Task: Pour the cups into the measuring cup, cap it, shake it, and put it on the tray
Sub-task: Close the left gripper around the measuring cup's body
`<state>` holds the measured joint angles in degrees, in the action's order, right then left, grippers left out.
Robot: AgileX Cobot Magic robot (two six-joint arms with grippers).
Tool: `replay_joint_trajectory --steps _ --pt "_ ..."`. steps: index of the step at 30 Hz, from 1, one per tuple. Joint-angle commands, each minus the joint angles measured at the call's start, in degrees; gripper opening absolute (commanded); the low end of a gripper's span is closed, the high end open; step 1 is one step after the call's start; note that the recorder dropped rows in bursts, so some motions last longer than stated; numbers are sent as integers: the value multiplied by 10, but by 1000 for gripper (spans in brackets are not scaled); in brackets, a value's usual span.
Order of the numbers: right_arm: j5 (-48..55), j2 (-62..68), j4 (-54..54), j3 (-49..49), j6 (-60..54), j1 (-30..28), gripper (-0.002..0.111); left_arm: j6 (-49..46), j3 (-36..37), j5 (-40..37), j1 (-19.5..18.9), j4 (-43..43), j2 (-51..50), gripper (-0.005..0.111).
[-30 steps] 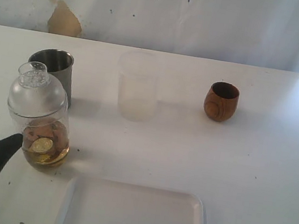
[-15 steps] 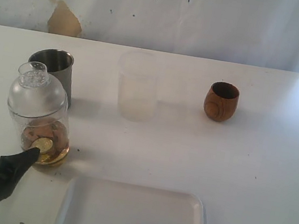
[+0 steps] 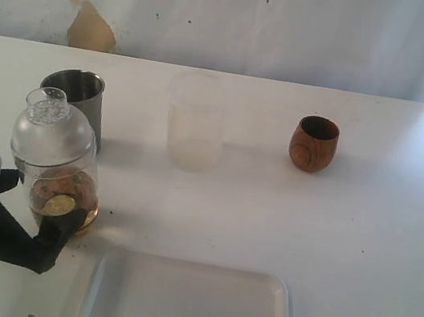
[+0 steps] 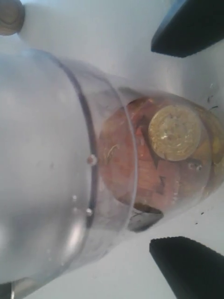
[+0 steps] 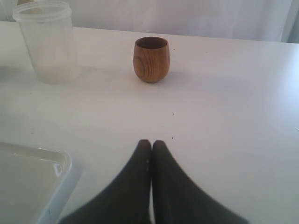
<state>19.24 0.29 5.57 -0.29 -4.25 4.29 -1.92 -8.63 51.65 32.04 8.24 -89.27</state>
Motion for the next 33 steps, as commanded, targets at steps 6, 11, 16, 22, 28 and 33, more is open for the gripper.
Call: replay_joint_trajectory --steps 6,11,16,22,28,33 --pt "0 -3 0 3 0 -3 0 19 -9 131 1 11 -72 105" --pt "0 -3 0 3 0 -3 0 19 -36 131 1 21 -106 105" --pt "0 -3 0 3 0 -3 0 19 -61 131 1 23 -115 105" --pt "0 -3 0 3 0 -3 0 19 -68 115 1 34 -115 105" --pt "0 -3 0 3 0 -3 0 19 -68 112 1 52 -115 105" --pt "0 -3 0 3 0 -3 0 19 -68 112 1 24 -115 105"
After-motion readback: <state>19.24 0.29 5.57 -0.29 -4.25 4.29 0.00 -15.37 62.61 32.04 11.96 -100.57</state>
